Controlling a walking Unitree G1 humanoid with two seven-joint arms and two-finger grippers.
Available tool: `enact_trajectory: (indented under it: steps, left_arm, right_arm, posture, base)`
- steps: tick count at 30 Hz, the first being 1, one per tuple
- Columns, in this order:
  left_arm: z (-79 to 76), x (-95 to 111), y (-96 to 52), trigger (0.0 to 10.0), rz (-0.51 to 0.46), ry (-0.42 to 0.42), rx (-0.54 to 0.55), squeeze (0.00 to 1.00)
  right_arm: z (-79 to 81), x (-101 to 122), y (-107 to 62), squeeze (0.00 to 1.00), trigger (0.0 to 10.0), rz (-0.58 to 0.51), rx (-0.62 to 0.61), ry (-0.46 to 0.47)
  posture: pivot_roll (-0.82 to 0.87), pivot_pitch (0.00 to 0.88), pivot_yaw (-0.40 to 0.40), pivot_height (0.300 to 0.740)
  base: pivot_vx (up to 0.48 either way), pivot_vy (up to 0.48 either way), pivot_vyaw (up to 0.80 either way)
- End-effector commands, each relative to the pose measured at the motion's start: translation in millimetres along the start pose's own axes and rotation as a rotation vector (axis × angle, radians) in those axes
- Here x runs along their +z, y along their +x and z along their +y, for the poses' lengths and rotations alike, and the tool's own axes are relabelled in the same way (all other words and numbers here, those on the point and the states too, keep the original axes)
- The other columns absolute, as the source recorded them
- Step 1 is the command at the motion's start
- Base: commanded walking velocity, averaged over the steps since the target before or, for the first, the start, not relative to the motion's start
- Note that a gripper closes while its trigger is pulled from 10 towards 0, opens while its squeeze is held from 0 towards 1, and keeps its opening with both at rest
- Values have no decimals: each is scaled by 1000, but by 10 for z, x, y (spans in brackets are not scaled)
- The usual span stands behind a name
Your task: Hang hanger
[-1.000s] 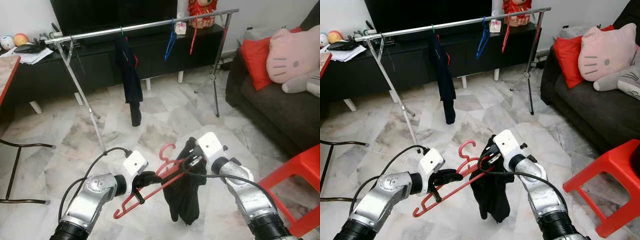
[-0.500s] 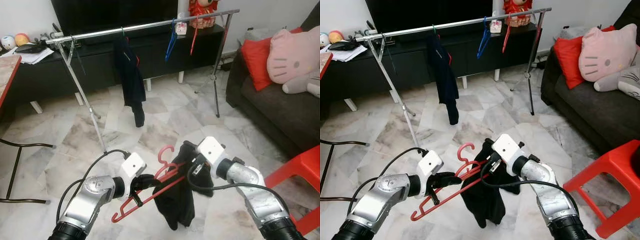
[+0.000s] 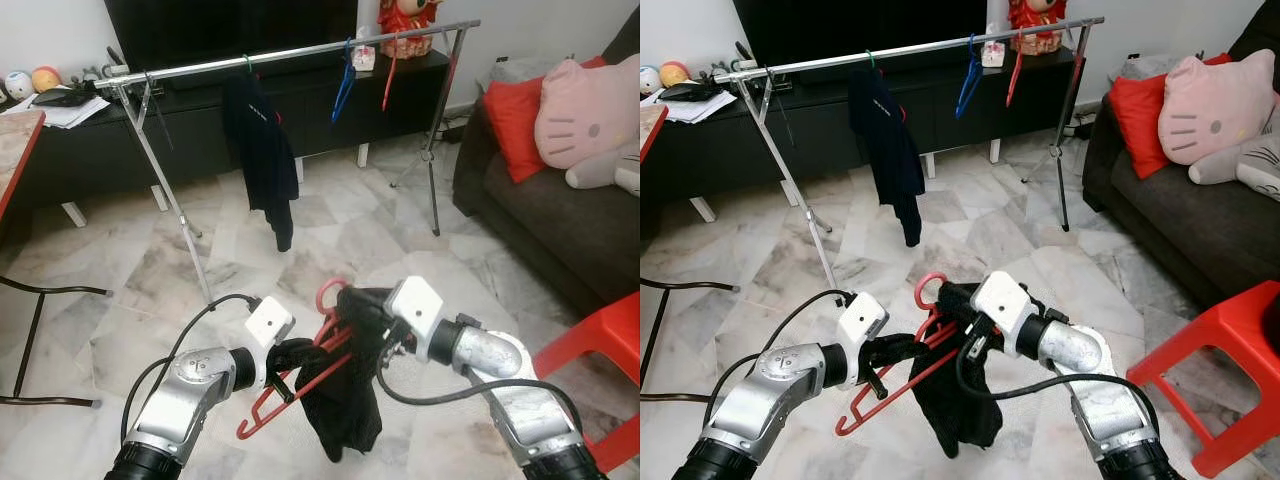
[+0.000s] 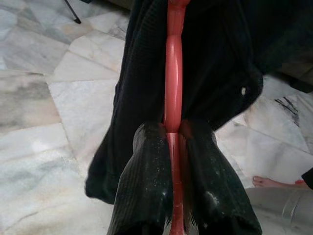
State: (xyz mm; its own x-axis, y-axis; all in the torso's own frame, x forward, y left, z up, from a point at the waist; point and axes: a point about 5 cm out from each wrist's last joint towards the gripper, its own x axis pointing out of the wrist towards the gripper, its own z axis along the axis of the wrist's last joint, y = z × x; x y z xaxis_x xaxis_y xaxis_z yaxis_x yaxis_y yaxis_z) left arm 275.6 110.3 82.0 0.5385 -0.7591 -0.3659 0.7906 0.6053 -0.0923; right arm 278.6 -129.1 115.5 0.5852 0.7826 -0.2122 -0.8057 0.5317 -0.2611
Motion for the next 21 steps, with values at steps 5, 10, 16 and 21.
enact_trajectory:
  steps: [5, 10, 16, 21]
  left_arm:
    - [92, 102, 0, 10000, -56, 1, 63, 0]
    - [107, 123, 1, 10000, -75, -5, 77, 0]
    - [97, 151, 15, 10000, -86, 4, 76, 0]
    - [100, 165, 14, 10000, -100, -1, 74, 0]
  right_arm:
    - [-30, -87, -66, 0, 10000, 128, -31, -99]
    - [-8, -136, -129, 0, 10000, 146, -43, -97]
    - [3, -172, -133, 0, 10000, 178, -58, -117]
    - [-12, -158, -106, 0, 10000, 177, -71, -124]
  posture:
    - [-97, 0, 6, 740]
    - [-104, 0, 4, 740]
    - [-104, 0, 4, 740]
    - [-102, 0, 0, 740]
  base:
    - [0, 0, 0]
    - [0, 0, 0]
    - [0, 0, 0]
    - [0, 0, 0]
